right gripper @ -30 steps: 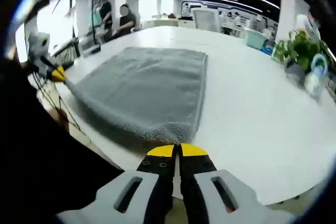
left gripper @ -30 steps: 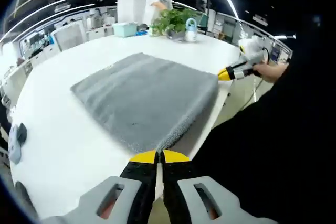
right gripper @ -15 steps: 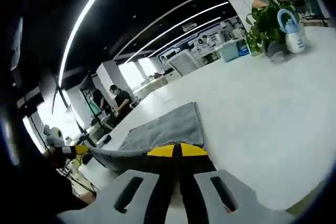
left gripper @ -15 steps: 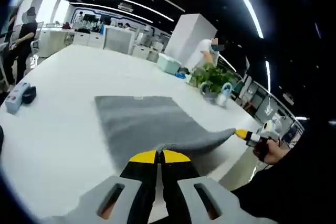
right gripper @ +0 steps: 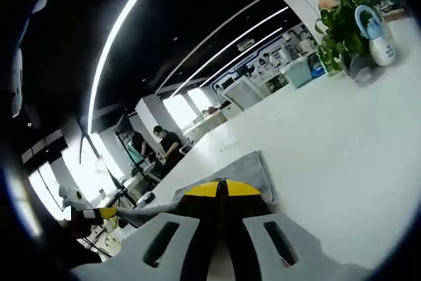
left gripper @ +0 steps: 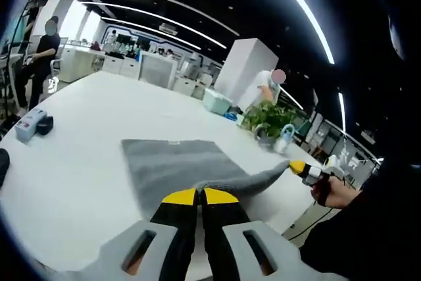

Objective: Fold the towel on the table until its edges align and the towel forms a compact rectangular stack.

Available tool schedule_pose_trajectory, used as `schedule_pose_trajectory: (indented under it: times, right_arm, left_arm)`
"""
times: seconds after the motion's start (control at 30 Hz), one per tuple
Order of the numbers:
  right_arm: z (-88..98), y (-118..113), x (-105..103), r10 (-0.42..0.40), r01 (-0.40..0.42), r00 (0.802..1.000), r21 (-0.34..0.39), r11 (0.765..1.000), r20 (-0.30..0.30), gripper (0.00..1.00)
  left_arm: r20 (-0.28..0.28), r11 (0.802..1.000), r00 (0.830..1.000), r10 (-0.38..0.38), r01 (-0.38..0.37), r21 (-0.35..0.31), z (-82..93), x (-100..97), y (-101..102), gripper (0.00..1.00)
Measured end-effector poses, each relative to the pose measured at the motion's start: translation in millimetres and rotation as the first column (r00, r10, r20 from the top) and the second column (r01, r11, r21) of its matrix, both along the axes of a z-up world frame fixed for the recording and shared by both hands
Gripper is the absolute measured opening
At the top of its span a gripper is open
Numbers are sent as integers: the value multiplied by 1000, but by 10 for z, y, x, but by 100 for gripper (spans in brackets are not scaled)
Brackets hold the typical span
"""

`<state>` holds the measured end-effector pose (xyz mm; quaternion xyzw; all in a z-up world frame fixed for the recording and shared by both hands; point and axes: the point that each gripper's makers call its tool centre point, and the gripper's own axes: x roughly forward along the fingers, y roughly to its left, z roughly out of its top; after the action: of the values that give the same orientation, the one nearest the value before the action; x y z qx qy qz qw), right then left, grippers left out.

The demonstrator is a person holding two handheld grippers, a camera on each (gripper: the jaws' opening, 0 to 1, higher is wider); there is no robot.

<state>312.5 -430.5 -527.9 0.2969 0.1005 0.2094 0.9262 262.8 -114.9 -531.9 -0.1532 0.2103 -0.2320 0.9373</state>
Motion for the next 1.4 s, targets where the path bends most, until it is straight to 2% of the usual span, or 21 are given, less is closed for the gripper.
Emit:
schedule_pose_trajectory:
  times: [0.07,0.13,0.23,0.3,0.53,0.6,0.77,0.83,0.9,1.0,1.1,1.23,1.33,1.4]
  right_arm:
    - [-8,2,42,0,0,1000,30,1000,3,0]
    - [-15,20,81,7,-7,1000,36,999,-3,0]
    - [40,28,123,12,-12,1000,38,999,6,0]
    - [87,30,152,19,-21,999,46,999,26,0]
    - [179,6,179,14,-18,998,75,997,56,0]
    - [205,4,182,8,-13,998,79,997,65,0]
    - [268,-2,172,-1,-8,996,101,995,86,0]
    - [281,5,157,2,-11,996,105,994,87,0]
    - [326,11,121,3,-13,995,102,995,96,0]
    - [449,24,92,6,-19,990,92,996,139,0]
    - [532,78,83,19,-34,987,90,995,158,0]
    - [602,95,80,25,-43,984,98,994,179,0]
    - [614,108,87,32,-53,983,111,992,183,0]
    - [625,127,73,39,-60,983,110,992,181,0]
  left_arm:
    - [3,1000,1000,9,-9,0,8,-2,21,2]
    - [-3,999,1000,27,-27,-35,27,4,35,2]
    - [-3,999,1000,14,-14,-31,57,12,20,2]
    - [13,1000,1000,3,-3,-27,112,34,14,2]
    - [54,997,999,-2,7,-80,307,163,4,2]
    - [65,993,998,5,3,-118,379,195,-7,2]
    - [97,995,995,-7,17,-102,485,206,-70,2]
    - [101,993,995,-3,15,-118,505,211,-74,2]
    - [105,992,995,2,11,-129,481,220,-2,2]
    - [133,997,991,17,-6,-78,455,242,101,2]
    - [142,990,989,39,-19,-138,531,248,137,2]
    - [176,991,984,39,-16,-135,658,265,167,2]
    - [200,985,978,58,-24,-170,767,303,194,2]
    - [210,985,975,70,-33,-171,807,316,198,2]
